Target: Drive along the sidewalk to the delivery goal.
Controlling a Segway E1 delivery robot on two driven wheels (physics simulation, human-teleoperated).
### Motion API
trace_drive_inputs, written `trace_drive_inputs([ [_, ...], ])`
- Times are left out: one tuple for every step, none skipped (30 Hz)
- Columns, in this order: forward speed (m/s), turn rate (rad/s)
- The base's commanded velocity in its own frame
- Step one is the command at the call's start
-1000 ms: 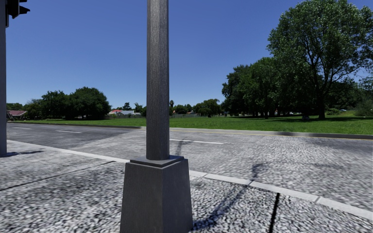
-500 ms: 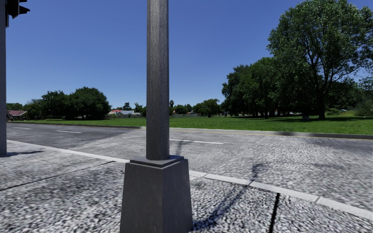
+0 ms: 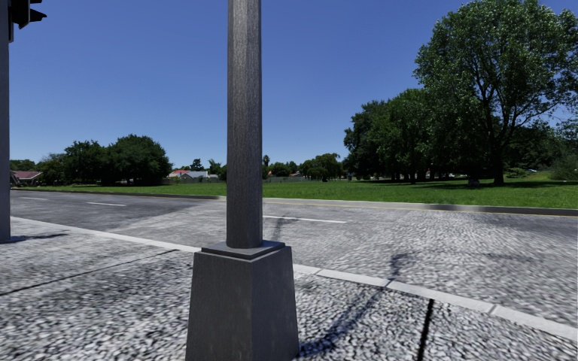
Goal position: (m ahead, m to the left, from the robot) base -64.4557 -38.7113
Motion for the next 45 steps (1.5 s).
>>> trace_drive_inputs([
  [0.0,0.0],
  [0.0,0.0],
  [0.0,-0.12],
  [0.0,-0.12],
  [0.0,-0.29],
  [0.0,-0.37],
  [0.0,-0.46],
  [0.0,-0.46],
  [0.0,-0.5],
  [0.0,-0.56],
  [0.0,-0.58],
  [0.0,-0.58],
  [0.0,-0.59],
  [0.0,-0.59],
  [0.0,-0.59],
  [0.0,-0.59],
  [0.0,-0.59],
  [0.0,-0.59],
  [0.0,-0.59],
  [0.0,-0.6],
  [0.0,-0.6],
  [0.0,-0.6],
  [0.0,-0.6],
  [0.0,-0.6],
  [0.0,-0.6],
  [0.0,-0.6],
  [0.0,-0.6],
  [0.0,-0.6],
  [0.0,-0.6],
  [0.0,-0.6],
  [0.0,-0.6],
  [0.0,-0.62],
  [0.0,-0.62],
  [0.0,-0.64],
  [0.0,-0.65],
  [0.0,-0.65],
  [0.0,-0.65],
  [0.0,-0.66],
  [0.0,-0.66],
  [0.0,-0.66],
  [0.0,-0.66],
  [0.0,-0.66],
  [0.0,-0.66],
  [0.0,-0.66],
  [0.0,-0.66],
])
